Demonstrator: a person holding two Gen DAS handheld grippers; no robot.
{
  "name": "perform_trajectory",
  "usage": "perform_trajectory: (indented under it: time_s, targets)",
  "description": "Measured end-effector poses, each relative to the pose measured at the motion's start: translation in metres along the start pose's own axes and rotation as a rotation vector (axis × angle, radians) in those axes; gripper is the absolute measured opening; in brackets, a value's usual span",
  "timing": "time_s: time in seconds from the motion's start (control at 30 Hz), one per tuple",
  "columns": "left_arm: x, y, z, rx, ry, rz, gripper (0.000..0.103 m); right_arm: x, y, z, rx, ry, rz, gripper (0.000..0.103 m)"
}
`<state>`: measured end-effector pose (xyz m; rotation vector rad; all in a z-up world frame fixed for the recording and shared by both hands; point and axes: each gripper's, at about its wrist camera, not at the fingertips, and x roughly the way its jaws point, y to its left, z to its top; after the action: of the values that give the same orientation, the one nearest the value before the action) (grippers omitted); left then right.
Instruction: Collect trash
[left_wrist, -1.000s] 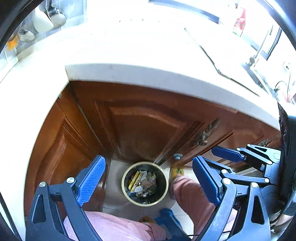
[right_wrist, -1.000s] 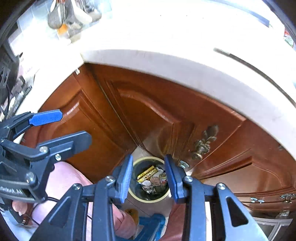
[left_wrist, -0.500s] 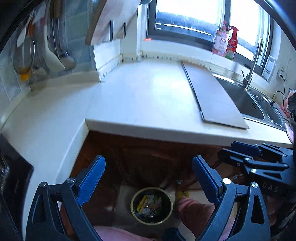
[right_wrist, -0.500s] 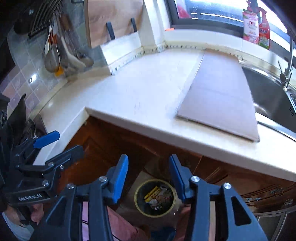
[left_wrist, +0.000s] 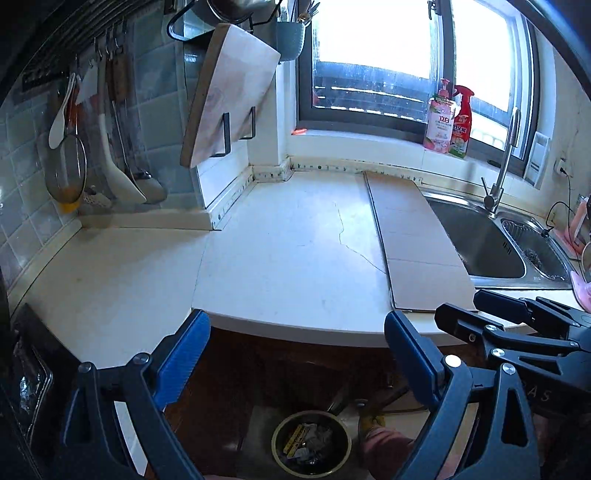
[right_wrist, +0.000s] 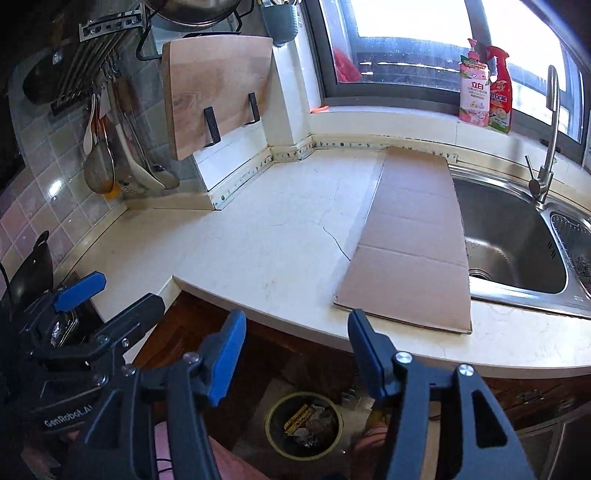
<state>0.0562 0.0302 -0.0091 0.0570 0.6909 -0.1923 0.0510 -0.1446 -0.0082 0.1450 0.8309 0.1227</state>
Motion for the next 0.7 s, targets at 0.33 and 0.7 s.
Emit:
perform_trajectory:
  time_s: [0.33,0.7]
  targets:
    - [-0.018,-0.001,0.009,-0.016,-0.031,0.024,0.095,-0.018,0.003,0.003,0.028,-0.040,-0.033,0.059]
    - [-0.025,0.001,0.009,-0.031,-0.022,0.062,0.095,-0.030,0.007,-0.002,0.008,-0.069,-0.044,0.059]
